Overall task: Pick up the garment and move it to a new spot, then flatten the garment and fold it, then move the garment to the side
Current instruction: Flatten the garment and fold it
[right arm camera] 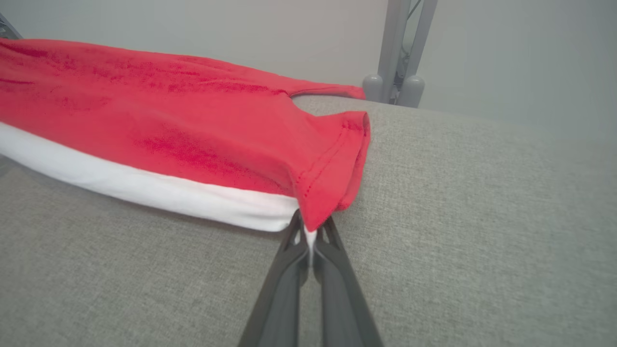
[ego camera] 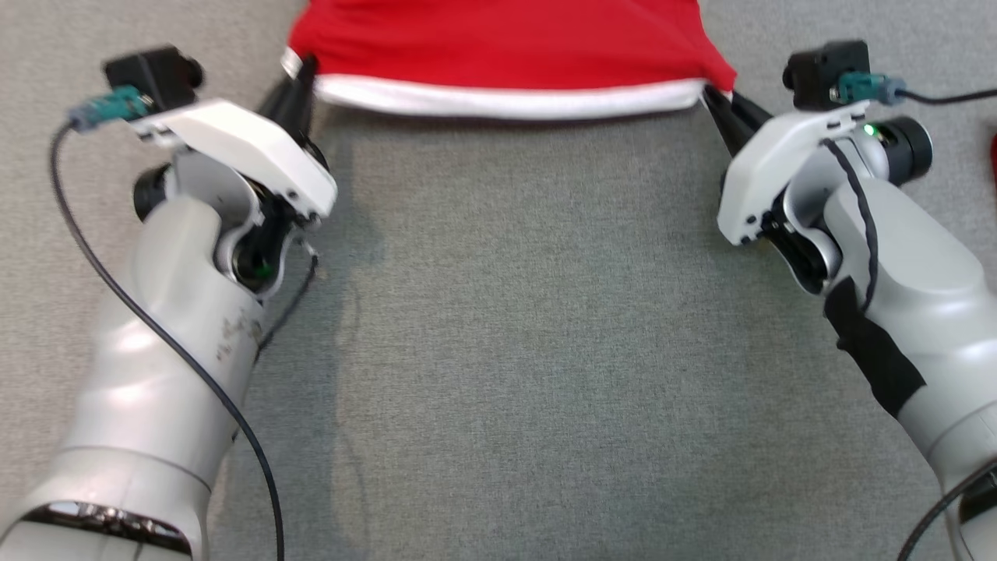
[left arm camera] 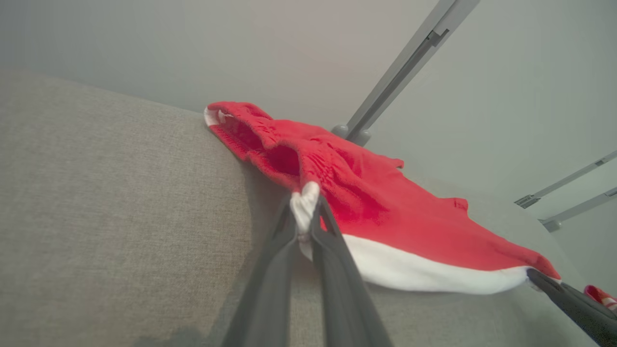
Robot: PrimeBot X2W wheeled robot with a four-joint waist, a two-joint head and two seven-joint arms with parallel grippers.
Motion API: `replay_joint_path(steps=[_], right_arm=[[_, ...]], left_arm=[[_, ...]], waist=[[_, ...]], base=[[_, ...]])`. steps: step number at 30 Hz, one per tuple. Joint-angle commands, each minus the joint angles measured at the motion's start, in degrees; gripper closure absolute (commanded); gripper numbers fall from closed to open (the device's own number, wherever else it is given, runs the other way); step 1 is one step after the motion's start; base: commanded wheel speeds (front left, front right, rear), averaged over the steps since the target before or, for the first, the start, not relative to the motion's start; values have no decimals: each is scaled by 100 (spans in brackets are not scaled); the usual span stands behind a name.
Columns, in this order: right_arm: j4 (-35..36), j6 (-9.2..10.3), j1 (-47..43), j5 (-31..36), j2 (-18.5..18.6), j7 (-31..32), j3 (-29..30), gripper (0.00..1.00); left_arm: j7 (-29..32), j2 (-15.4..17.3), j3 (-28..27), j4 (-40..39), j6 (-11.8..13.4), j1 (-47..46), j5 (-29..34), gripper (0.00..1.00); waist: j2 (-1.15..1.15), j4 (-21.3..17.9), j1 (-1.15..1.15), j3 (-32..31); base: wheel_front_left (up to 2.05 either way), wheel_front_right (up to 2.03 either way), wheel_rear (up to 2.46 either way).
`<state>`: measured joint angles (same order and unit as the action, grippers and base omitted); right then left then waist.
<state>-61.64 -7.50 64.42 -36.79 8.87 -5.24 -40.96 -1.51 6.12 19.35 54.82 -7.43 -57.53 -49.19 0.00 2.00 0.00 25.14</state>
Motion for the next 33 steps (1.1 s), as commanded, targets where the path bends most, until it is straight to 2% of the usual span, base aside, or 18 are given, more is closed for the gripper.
replay_joint_path(steps=[1,10,20,25,32,33], right_arm=[[1,2,-121,-94,130,23,-95,100],[127,4,-789,-513,607,440,-831,100],[660,10,-1240,-1255,1164,1102,-1582,100],[1127,10,-1482,-1721,1486,1603,-2021,100],[1933,9,-1734,-2458,2131,2412,-2549,100],[1933,9,-1734,-2458,2131,2412,-2549,100]], left_arm=[[-32,52,176,-74,-5,130,77,100],[106,395,1380,3,-1,935,548,100],[176,763,2354,-176,0,1586,710,100],[259,883,2717,-544,0,2014,405,100],[534,1233,3100,-1251,-1,2586,-75,100],[534,1233,3100,-1251,-1,2586,-75,100]], waist=[[0,98,0,-181],[0,87,0,-763],[0,68,0,-1383],[0,66,0,-1708],[0,116,0,-2049],[0,116,0,-2049]], base=[[0,0,0],[0,0,0],[0,0,0],[0,0,0],[0,0,0],[0,0,0]])
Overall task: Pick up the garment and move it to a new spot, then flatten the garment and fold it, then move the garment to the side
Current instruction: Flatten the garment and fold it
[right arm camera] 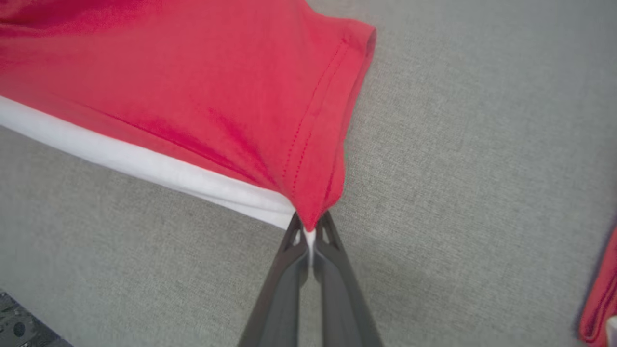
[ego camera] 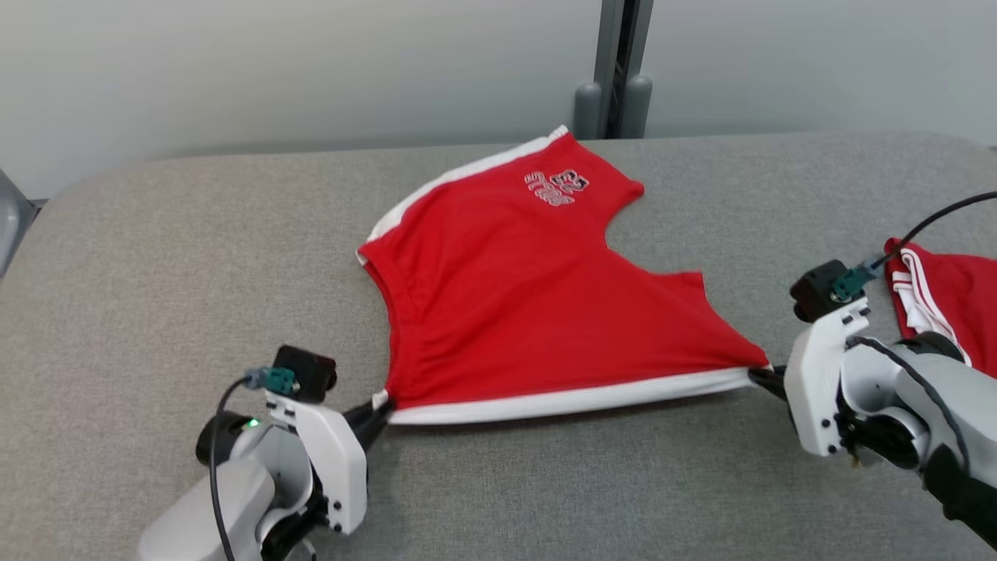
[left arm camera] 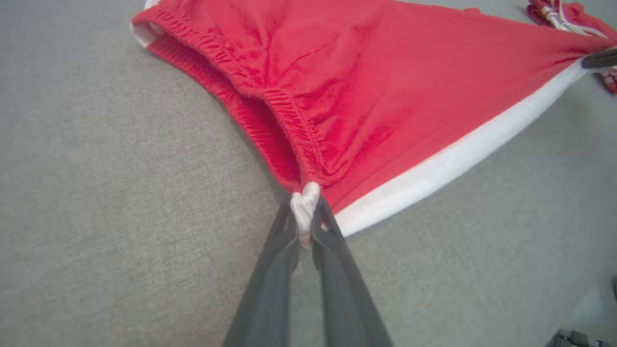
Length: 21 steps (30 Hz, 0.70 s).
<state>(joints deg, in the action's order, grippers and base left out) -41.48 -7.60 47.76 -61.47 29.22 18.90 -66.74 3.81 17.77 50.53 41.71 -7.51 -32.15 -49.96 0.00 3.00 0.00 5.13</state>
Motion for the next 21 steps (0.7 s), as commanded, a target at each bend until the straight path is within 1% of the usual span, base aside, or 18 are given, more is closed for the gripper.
replay_joint_path(steps=[1,3,4,8,12,16,21], right_arm=[[48,20,-96,-86,197,87,-36,100],[267,19,-174,-293,381,293,-132,100],[459,20,-252,-489,588,557,-201,100],[725,27,-399,-854,977,1033,-252,100],[950,26,-629,-1263,1165,1435,-217,100],[1204,26,-823,-1538,1353,1709,-182,100],[1559,26,-1062,-1675,1609,2012,-217,100]], left_arm=[[26,128,33,-57,7,117,-54,100],[94,263,140,-317,7,261,-167,100],[165,403,207,-560,8,413,-289,100],[278,629,239,-990,11,705,-557,100],[290,750,210,-1461,12,1083,-961,100],[245,912,344,-1873,11,1414,-1172,100],[325,1102,474,-2250,11,1721,-1402,100]], waist=[[0,25,0,-89],[0,47,0,-159],[0,72,0,-227],[0,107,0,-352],[0,120,0,-461],[0,113,0,-525],[0,133,0,-582]], base=[[0,0,0],[0,0,0],[0,0,0],[0,0,0],[0,0,0],[0,0,0],[0,0,0]])
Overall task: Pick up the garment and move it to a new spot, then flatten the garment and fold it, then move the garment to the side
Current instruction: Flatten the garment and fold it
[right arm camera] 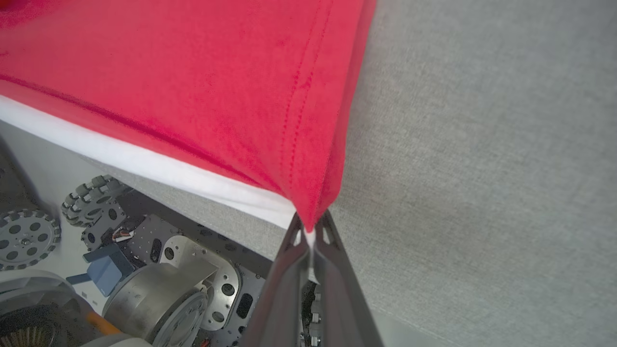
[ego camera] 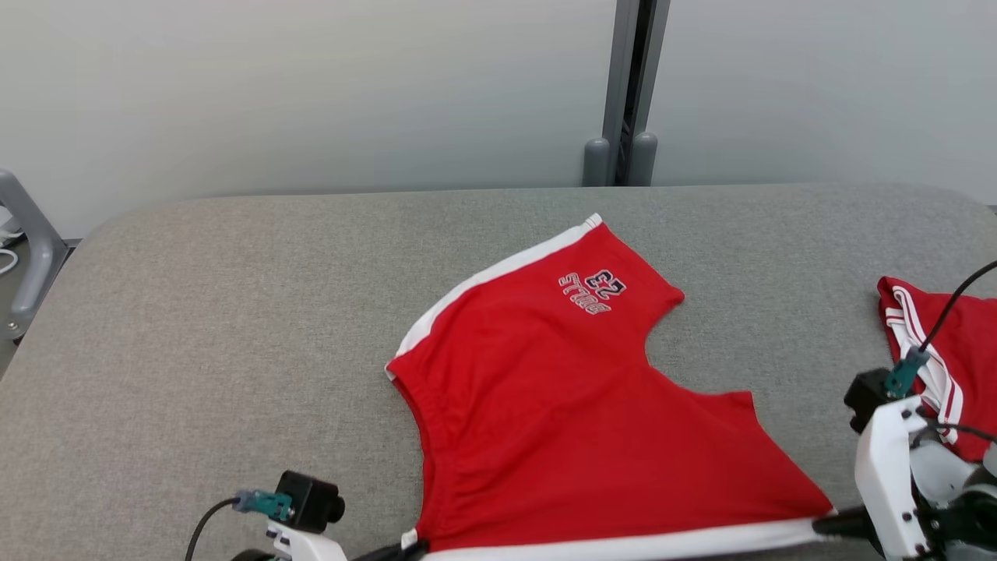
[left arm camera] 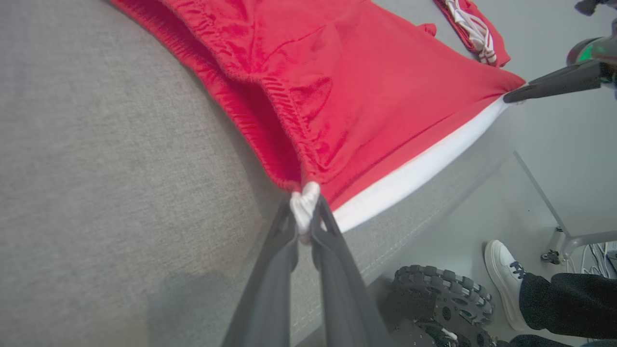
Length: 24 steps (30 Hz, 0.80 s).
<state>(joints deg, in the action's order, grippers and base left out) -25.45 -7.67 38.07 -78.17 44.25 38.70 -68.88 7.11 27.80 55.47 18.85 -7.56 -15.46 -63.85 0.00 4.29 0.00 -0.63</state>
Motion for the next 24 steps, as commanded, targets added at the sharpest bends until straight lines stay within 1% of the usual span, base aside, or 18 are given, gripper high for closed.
replay_joint_path(steps=[1,6,10,14,17,22,24], right_arm=[[33,34,-152,-10,178,116,-28,100],[490,33,-412,-156,480,460,-27,100],[750,32,-511,-167,661,509,99,100],[871,32,-488,-188,681,411,332,100],[899,31,-386,-118,650,318,527,100],[848,24,-243,-38,538,247,843,100],[820,24,-187,-22,511,235,909,100]], left_arm=[[34,129,-2,-60,17,115,-90,100],[190,283,61,-482,15,337,-491,100],[234,329,69,-664,12,434,-682,100],[249,287,-68,-716,12,441,-968,100],[255,234,-259,-743,63,387,-1262,100],[516,166,-579,-796,51,217,-1906,100],[596,163,-616,-809,49,168,-2023,100]], waist=[[0,7,0,-17],[0,27,0,14],[0,25,0,82],[0,27,0,153],[0,54,0,224],[0,166,0,369],[0,194,0,395]], base=[[0,0,0],[0,0,0],[0,0,0],[0,0,0],[0,0,0],[0,0,0],[0,0,0]])
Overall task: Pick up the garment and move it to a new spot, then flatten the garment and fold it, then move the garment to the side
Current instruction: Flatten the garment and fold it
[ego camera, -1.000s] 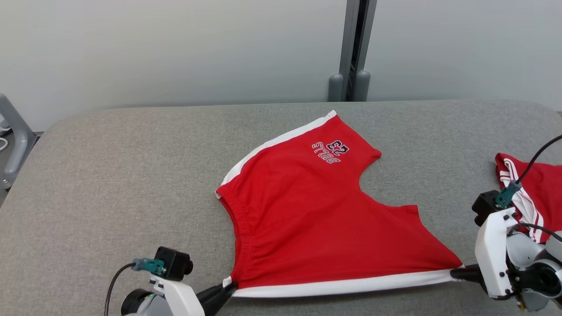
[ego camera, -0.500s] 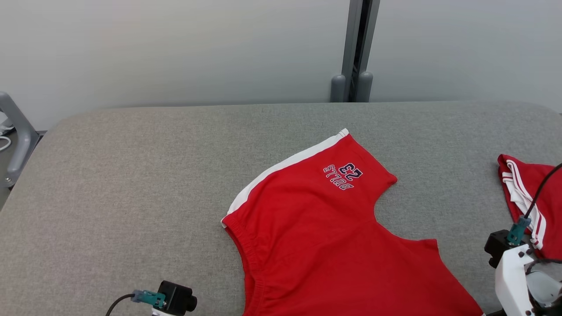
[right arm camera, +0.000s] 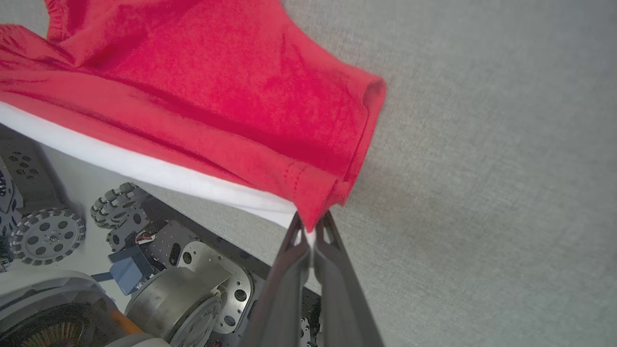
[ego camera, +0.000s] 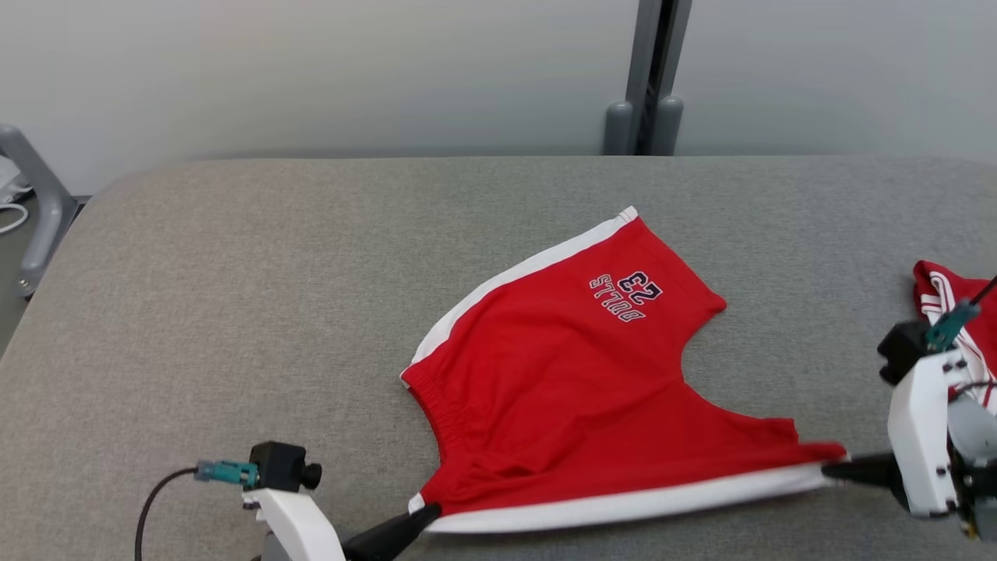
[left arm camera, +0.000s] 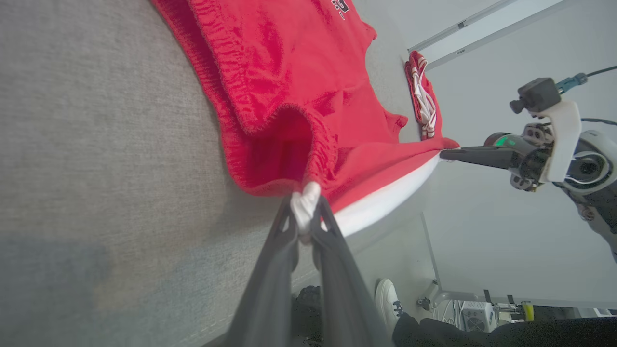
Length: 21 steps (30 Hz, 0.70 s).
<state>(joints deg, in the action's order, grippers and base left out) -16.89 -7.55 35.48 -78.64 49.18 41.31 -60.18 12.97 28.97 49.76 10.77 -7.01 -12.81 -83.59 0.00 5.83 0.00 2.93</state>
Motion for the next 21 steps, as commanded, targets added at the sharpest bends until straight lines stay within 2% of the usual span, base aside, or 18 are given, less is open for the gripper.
replay_joint_path(steps=[1,5,14,21], right_arm=[[-72,11,118,22,-35,-66,128,100],[-363,9,318,-69,-315,-77,453,100],[-727,9,1138,454,-768,-191,914,100],[-1037,9,1738,911,-975,-245,1141,100]], left_arm=[[95,32,-93,-14,-9,-131,-169,100],[396,-18,-245,-34,26,-263,-607,100],[1013,-156,-378,-74,141,-659,-1176,100],[1781,-223,-335,-89,325,-1260,-1466,100]], waist=[[0,71,0,54],[0,182,0,123],[0,464,0,504],[0,698,0,909]], base=[[0,0,0],[0,0,0],[0,0,0],[0,0,0]])
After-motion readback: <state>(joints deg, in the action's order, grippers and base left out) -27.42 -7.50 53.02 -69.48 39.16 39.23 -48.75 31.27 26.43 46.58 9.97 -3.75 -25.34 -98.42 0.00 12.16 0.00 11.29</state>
